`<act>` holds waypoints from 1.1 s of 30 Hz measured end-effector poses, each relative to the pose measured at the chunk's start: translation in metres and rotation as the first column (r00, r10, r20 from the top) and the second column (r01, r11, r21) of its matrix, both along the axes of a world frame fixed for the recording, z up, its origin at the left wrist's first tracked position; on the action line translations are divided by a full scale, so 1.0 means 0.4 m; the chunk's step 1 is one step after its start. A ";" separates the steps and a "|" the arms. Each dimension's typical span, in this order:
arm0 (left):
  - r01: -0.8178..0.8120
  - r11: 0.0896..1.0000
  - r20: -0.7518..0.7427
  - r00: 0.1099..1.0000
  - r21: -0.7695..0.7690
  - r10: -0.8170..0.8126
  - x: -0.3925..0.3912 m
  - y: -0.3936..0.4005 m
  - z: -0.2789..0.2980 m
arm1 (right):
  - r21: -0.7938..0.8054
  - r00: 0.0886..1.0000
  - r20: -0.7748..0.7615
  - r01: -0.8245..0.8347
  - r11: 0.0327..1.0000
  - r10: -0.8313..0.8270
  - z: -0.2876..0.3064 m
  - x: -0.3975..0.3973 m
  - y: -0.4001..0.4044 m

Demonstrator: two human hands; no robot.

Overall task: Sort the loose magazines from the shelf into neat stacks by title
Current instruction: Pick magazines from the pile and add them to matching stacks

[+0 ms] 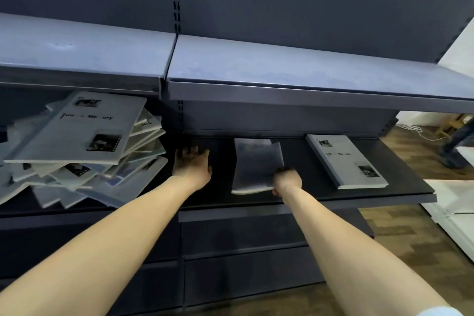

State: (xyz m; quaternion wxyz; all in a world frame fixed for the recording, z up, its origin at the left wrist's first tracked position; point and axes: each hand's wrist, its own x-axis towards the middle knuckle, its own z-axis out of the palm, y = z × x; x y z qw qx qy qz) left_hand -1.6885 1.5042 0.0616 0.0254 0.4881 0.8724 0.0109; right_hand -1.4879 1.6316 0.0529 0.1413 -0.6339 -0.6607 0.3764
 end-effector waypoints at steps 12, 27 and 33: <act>-0.117 0.991 0.051 0.991 -0.064 0.120 0.107 0.091 -0.056 | -0.047 0.979 -0.100 -0.184 0.982 0.179 -0.111 0.066 0.151; -0.115 0.988 0.025 0.993 -0.104 0.118 0.099 0.145 -0.069 | 0.190 0.814 0.344 -0.549 0.814 0.469 -0.136 0.081 0.134; -0.116 0.986 0.025 0.992 -0.123 0.120 0.081 0.144 -0.073 | 0.232 0.787 0.496 -0.529 0.816 0.368 -0.138 0.048 0.149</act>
